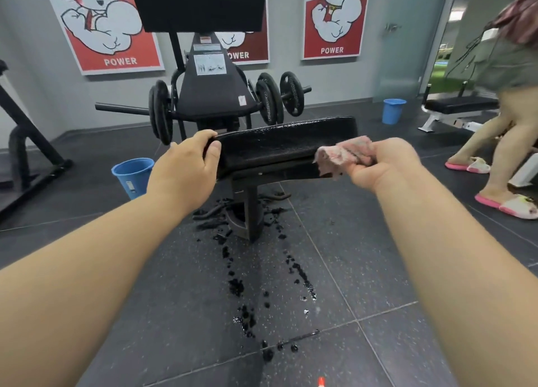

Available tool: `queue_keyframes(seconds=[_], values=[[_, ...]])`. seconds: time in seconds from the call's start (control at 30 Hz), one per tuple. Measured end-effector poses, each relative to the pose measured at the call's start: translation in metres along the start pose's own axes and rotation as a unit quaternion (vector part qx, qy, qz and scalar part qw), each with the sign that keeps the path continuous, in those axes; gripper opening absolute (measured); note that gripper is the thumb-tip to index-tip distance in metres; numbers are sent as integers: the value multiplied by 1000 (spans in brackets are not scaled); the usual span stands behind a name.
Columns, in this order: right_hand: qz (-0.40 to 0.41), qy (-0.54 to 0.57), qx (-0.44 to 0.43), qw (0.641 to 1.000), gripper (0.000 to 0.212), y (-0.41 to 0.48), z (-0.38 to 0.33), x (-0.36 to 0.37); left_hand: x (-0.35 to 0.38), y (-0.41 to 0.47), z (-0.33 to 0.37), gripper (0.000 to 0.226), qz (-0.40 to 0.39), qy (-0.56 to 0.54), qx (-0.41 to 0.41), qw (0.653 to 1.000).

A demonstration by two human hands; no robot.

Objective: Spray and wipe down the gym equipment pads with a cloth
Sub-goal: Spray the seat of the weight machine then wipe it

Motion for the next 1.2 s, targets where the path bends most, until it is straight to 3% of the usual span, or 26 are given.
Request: queue_keyframes(seconds=[0.1,0.23,0.4,0.53,0.73,0.9,1.0,1.07,1.13,1.2], values=[[43,21,-18,999,35,9,-15,-21,5,-4,12,43,-10,30,12,999],[-27,-13,-7,1000,34,-13,-6,2,11,-5,15,43,-7,23,27,999],[-32,-4,-78,996,33,-19,5,-14,25,-8,8,44,16,-22,-1,1000],[-66,-8,-55,996,37,-28,35,-1,26,-10,12,45,38,-55,-1,998],[-114,-12,-1,993,53,-43,69,41,27,-29,20,47,82,-32,71,994],[-107,-159,17,981,35,-36,101,-32,57,-79,8,37,65,-66,140,986],[-137,-213,104,962,26,-29,145,-68,113,-118,-1,49,-104,-183,5,978],[-157,-239,141,948,28,-31,175,-84,158,-145,-4,71,-227,-296,-127,919],[-151,-239,168,944,29,-30,205,-108,198,-173,-18,72,-266,-378,-234,855],[-108,-240,189,946,29,-24,230,-138,226,-196,-39,48,-269,-390,-304,826]])
Point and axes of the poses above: each hand's wrist, its own y-axis towards the middle knuckle, its own x-axis out of the palm, z = x × y, the point moved 6 cm from there along y, towards the middle knuckle, and after that the axes turned 9 degrees about -y, right-handed, at the moved point
